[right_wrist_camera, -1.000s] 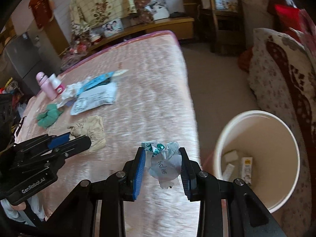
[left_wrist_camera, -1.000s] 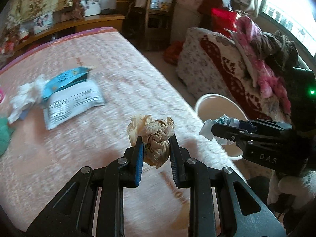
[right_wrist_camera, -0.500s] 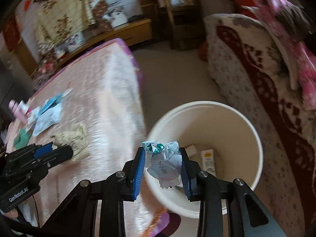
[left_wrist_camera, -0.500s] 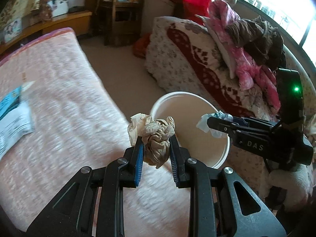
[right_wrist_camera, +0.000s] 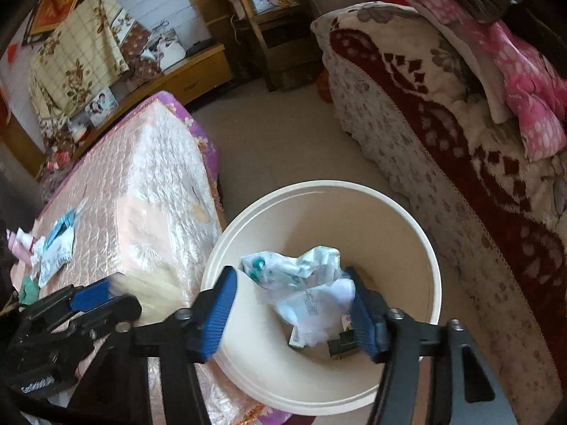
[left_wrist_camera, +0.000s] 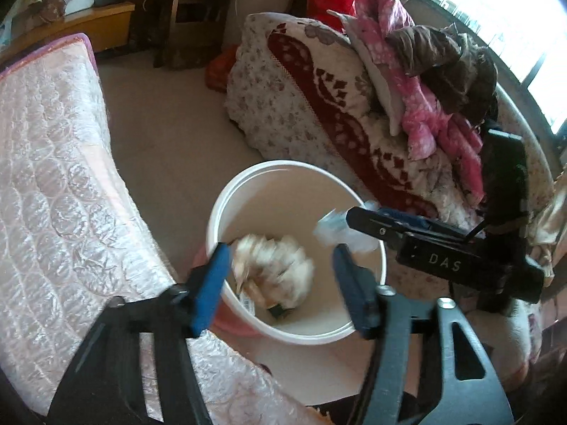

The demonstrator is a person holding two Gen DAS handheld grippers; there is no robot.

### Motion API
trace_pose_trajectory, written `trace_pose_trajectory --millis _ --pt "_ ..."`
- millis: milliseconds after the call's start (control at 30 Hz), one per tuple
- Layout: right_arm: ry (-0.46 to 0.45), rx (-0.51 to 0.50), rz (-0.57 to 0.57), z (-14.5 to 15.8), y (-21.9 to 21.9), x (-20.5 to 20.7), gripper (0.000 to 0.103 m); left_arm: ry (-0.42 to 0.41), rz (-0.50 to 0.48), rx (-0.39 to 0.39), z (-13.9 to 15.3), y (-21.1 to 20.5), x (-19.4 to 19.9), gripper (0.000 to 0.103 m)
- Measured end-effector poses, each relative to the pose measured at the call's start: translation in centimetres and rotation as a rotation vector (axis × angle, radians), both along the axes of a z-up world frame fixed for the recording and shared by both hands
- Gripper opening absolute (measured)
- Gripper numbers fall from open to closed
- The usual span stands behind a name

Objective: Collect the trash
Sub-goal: 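Carry both items over the white bucket and open both tools to drop them, then move both empty tools back over the trash on the bed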

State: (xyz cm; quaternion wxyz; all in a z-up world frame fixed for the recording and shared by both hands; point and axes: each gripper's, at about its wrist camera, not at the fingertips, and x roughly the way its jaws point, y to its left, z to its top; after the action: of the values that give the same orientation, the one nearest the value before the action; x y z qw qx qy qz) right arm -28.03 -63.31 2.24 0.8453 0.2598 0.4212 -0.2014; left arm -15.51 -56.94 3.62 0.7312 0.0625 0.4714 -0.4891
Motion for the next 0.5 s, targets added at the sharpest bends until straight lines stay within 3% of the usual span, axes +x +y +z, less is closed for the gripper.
trace_pose_trajectory --millis 233,500 --pt "0.0 0.024 -0.014 -1.0 0.0 0.0 0.062 -0.026 0.031 0.009 0.4 1.5 0.5 0.063" --pt "0.01 0.013 0.056 -0.8 2.9 1.6 0.062 -0.11 0.121 0.033 1.3 5.4 1.4 0.063"
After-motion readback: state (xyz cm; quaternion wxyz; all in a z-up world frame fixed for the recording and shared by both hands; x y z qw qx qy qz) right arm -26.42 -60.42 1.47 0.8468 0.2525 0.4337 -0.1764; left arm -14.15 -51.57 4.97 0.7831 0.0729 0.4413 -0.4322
